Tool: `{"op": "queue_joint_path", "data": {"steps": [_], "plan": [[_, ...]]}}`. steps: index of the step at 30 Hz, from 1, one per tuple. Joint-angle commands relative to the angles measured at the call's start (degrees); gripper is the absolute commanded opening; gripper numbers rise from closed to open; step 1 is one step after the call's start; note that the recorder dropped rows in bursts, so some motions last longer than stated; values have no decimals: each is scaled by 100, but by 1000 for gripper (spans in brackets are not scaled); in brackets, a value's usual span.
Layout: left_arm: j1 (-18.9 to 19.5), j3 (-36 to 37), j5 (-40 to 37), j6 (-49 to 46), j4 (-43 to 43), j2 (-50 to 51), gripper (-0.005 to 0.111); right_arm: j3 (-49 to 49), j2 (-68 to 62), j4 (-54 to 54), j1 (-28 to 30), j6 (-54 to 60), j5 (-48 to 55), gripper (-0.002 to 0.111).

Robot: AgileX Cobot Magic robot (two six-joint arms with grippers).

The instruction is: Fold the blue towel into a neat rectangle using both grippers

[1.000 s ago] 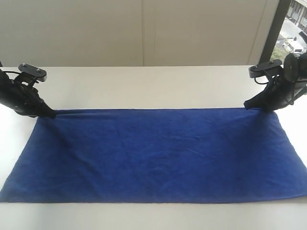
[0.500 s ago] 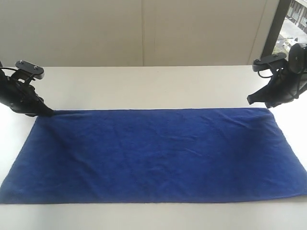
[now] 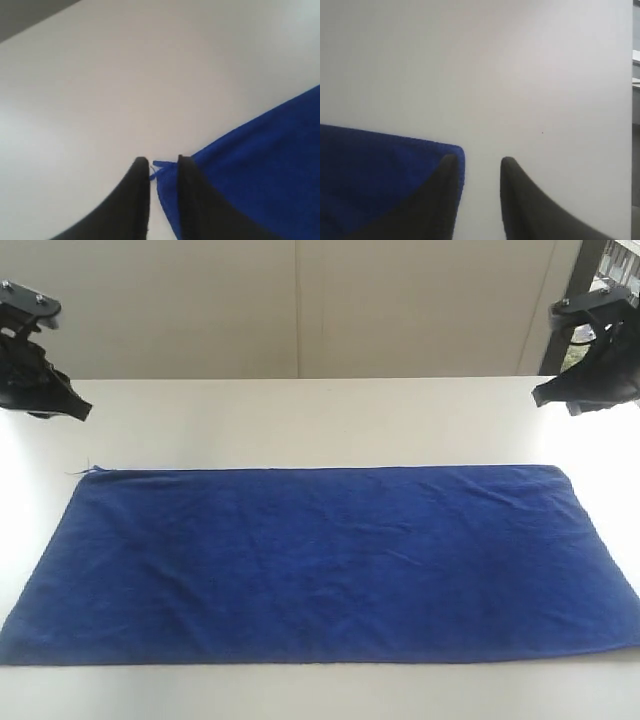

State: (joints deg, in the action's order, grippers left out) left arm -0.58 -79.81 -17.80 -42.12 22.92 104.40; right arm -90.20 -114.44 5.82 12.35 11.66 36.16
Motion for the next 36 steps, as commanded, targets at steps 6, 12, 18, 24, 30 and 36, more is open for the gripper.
{"op": "queue_joint_path", "data": {"steps": [6, 12, 18, 24, 30, 36], "plan": [[47, 310, -1343, 615, 96, -1365, 0, 1327, 1078, -288, 27, -196, 443, 29], [47, 1500, -887, 916, 118, -2533, 0, 2769, 1604, -288, 27, -397, -256, 34], [47, 3049, 80, 916, 1072, -4093, 0, 3396, 1456, -288, 38, -536, -903, 53], [47, 4453, 618, 890, 1295, -5649, 0, 3396, 1208, -288, 313, -565, -1281, 54], [47, 5750, 1499, 916, 1682, -7089, 0, 3362, 958, -447, 479, -407, -1348, 54], [47, 6725, 1831, 1079, 1694, -8265, 0, 3349, 757, -896, 479, 187, -1400, 54]]}}
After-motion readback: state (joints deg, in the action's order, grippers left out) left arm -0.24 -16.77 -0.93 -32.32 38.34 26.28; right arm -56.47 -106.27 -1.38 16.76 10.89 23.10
